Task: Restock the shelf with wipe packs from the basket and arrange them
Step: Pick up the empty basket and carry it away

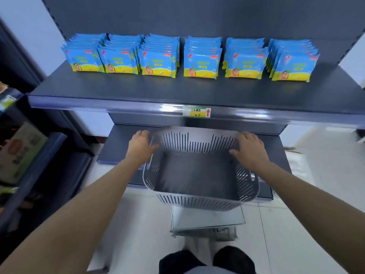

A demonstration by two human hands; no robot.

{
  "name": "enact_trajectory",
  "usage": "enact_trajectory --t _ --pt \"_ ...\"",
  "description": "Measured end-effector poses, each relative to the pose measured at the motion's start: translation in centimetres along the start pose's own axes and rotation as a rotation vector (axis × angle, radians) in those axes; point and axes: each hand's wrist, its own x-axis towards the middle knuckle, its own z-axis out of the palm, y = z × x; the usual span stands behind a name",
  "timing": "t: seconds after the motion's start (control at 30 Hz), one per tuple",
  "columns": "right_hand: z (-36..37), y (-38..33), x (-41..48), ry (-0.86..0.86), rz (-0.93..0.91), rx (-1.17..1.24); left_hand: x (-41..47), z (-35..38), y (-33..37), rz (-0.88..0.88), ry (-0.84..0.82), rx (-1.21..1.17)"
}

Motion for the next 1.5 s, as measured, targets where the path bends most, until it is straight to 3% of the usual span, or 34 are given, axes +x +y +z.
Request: enact_trajectory --t 0.2,0.37,0.47,0.67,0.93,1.27,1.5 --pt "3.8 2.4 -0.5 -0.052 0.363 0.314 -0.4 2.0 -0.8 -0.358 -0.054 -0.417" --pt "5.2 3.8 0.4 -0.077 0.678 0.817 -0.6 3.4 -0.4 -0.477 -0.195 -0.827" --pt "5.5 4.7 1.0 -0.097 0.787 1.308 -0.1 3.9 0.2 -0.559 -0.204 -0.875" --pt "5.2 7.3 -0.5 -0.026 0.871 1.54 0.6 4.2 1.1 -0.709 -0.284 -0.976" --pt "3.1 14.1 -8.9 0.143 0.986 1.799 -0.2 5.8 9.9 -0.597 -0.475 -0.869" --pt "-0.7 26.7 -26.9 0.66 1.236 1.777 -7.9 12.9 30.1 -0.337 -0.694 -0.708" --pt "-3.0 36.7 -41.8 0.934 1.271 1.863 -18.7 19.5 45.4 -0.187 -0.852 -0.65"
